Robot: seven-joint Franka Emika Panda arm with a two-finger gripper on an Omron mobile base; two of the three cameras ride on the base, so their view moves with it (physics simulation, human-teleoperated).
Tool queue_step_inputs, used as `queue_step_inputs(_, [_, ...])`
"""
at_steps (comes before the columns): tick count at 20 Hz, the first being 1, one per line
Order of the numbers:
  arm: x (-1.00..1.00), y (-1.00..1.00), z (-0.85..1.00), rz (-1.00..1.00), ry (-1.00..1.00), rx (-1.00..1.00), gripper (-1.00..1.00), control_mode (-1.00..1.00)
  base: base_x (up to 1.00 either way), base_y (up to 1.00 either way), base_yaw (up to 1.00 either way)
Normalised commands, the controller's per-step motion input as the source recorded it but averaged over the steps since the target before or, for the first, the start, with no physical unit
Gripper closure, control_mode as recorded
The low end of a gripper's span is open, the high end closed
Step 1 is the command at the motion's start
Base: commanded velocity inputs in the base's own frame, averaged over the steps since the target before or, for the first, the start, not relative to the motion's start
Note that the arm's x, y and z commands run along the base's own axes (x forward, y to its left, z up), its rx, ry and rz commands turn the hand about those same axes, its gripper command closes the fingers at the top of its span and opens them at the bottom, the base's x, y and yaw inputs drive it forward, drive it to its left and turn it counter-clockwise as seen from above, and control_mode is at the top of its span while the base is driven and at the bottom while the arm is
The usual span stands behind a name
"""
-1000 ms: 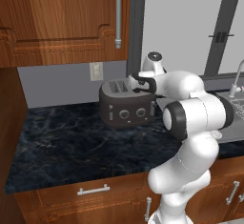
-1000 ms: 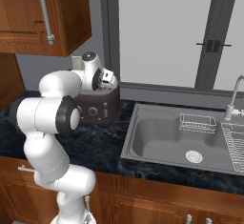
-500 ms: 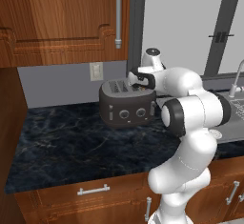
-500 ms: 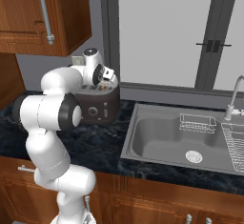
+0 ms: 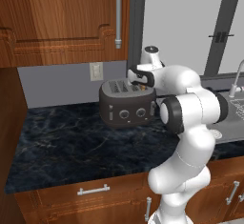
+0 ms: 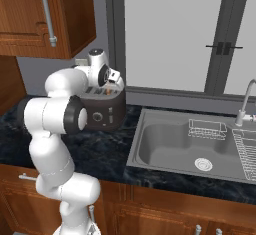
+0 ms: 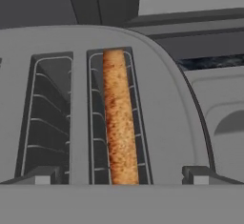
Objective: Start the toaster. Once the lever pops up, take the bread to the plate on the dining counter.
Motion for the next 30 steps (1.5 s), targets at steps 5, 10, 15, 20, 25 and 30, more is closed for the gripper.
queue_step_inputs(5, [0.00, 0.00, -0.09, 0.00, 0.10, 0.00, -1.00, -1.00, 0.00, 0.00, 0.00])
queue_step_inputs(10, [0.00, 0.00, -0.03, 0.00, 0.08, 0.00, 1.00, -1.00, 0.00, 0.00, 0.00])
queue_step_inputs(15, [0.00, 0.00, 0.00, 0.00, 0.05, 0.00, 1.00, -1.00, 0.00, 0.00, 0.00])
queue_step_inputs(20, [0.00, 0.00, 0.00, 0.00, 0.00, 0.00, 1.00, -1.00, 0.00, 0.00, 0.00])
queue_step_inputs(25, [0.00, 0.00, 0.00, 0.00, 0.00, 0.00, 1.00, -1.00, 0.00, 0.00, 0.00])
queue_step_inputs(30, [-0.01, 0.00, 0.05, 0.00, 0.00, 0.00, 1.00, -1.00, 0.00, 0.00, 0.00])
